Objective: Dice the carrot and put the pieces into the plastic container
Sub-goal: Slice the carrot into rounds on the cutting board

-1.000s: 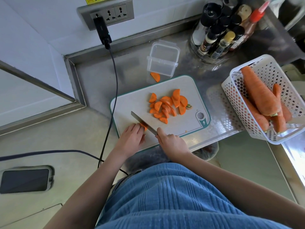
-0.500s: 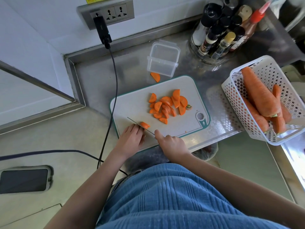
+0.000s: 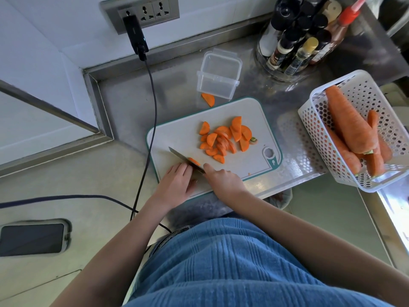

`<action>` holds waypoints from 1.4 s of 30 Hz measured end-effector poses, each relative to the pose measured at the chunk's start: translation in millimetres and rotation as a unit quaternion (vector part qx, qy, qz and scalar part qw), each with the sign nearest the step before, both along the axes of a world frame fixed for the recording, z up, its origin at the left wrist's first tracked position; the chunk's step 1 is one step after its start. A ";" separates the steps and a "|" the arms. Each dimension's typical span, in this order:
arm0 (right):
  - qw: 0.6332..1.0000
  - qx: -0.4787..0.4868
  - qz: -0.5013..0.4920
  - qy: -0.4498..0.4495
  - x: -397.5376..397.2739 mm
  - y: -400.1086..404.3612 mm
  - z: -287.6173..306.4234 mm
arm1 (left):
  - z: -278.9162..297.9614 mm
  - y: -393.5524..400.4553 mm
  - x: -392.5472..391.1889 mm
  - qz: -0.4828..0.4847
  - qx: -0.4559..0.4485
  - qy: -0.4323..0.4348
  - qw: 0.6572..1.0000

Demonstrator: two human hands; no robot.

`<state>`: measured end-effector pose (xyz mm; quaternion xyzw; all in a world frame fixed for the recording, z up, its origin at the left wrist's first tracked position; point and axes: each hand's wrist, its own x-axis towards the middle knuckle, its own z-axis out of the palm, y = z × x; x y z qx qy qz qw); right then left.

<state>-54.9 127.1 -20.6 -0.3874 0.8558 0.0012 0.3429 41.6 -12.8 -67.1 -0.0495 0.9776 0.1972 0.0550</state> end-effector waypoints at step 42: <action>0.999 0.033 0.021 0.012 10.9 13.1 -3.8 | -7.4 -2.0 8.4 -0.015 -0.148 0.021 0.989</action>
